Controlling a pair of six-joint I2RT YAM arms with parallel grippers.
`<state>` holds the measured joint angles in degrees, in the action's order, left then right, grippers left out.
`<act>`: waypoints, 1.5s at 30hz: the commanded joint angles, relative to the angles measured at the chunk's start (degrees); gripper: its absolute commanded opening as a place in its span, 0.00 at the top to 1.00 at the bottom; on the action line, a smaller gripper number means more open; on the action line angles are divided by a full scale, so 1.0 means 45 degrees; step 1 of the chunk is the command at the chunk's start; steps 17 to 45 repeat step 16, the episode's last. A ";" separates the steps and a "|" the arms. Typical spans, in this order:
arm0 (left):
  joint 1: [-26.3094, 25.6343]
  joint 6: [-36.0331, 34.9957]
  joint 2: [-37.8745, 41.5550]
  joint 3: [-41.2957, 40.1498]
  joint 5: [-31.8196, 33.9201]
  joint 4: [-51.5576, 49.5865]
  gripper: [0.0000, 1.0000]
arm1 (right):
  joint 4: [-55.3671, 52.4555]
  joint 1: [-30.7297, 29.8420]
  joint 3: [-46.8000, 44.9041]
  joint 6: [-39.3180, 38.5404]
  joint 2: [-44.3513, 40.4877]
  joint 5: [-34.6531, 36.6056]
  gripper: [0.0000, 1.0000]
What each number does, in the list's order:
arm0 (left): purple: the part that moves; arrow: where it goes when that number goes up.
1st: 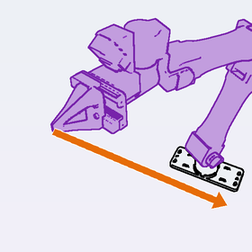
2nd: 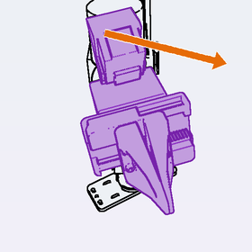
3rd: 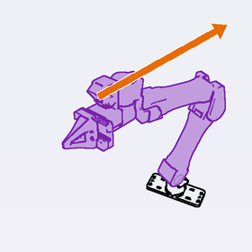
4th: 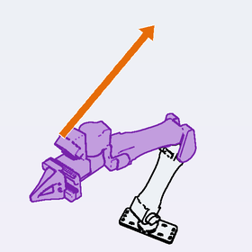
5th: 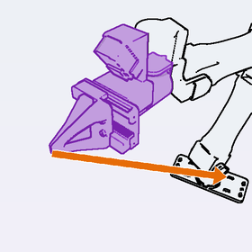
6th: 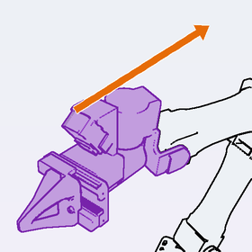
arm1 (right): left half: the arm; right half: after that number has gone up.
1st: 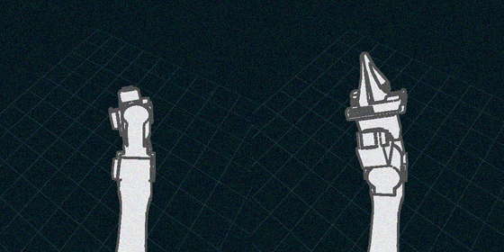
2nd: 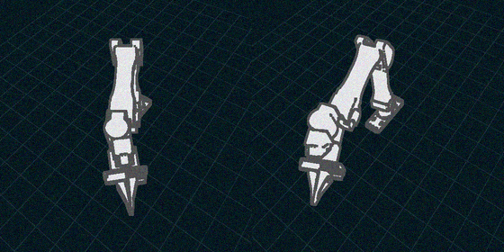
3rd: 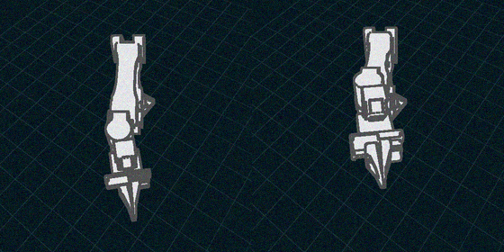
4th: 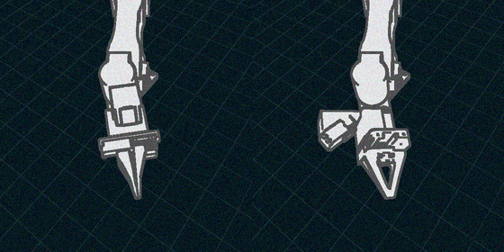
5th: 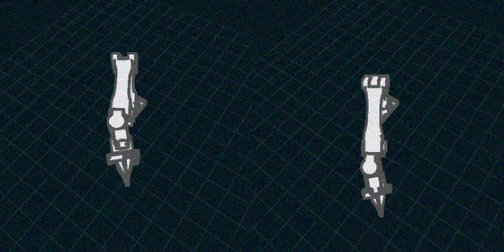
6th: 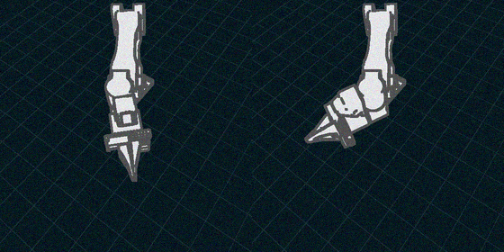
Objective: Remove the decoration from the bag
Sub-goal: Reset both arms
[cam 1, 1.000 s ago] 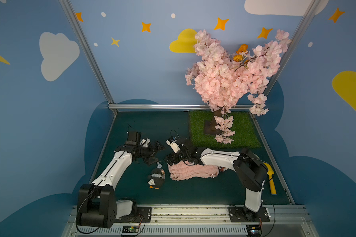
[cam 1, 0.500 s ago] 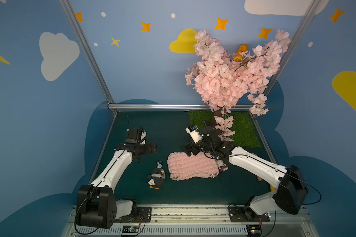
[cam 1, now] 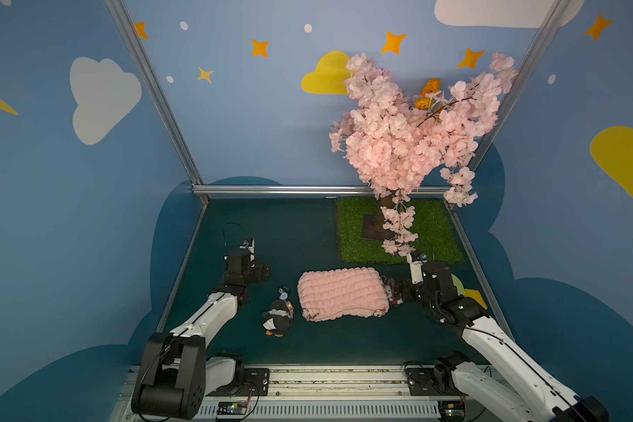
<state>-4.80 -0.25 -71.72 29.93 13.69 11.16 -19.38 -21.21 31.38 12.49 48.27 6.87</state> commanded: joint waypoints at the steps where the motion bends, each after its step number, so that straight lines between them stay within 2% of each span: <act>1: 0.0124 -0.0405 -0.0633 0.0008 0.0958 0.2438 0.00 | 0.2301 0.1597 -0.1037 -0.0298 0.0014 0.1470 0.02; 2: 0.0116 -0.0434 -0.0918 -0.0001 0.1024 0.2708 0.00 | 0.3791 0.2269 -0.1401 -0.0479 0.0369 0.1262 0.02; 4: 0.0121 -0.0461 -0.1325 -0.0064 0.1087 0.3265 0.00 | 0.5302 0.3576 -0.1278 -0.0849 0.0901 0.0911 0.02; 8: 0.0024 -0.0149 -0.1863 -0.0162 0.0715 0.3779 0.00 | 0.7720 0.4130 -0.1298 -0.3381 0.2446 0.1193 0.02; 10: -0.0097 -0.0291 -0.2143 -0.0599 0.0522 0.4772 0.00 | 0.9182 0.4288 -0.1881 -0.3631 0.3334 0.1779 0.02; 12: -0.0275 -0.0556 -0.2350 -0.0925 0.0683 0.5887 0.00 | 1.0683 0.4489 -0.2288 -0.3290 0.4025 0.1575 0.02; 15: -0.0372 -0.0719 -0.2240 -0.1013 0.0599 0.6128 0.00 | 1.0070 0.4577 -0.1840 -0.3953 0.4384 0.1217 0.02; 45: -0.0387 -0.0773 -0.2175 -0.1048 0.0474 0.6118 0.00 | 0.9995 0.4597 -0.1817 -0.3968 0.4320 0.1141 0.02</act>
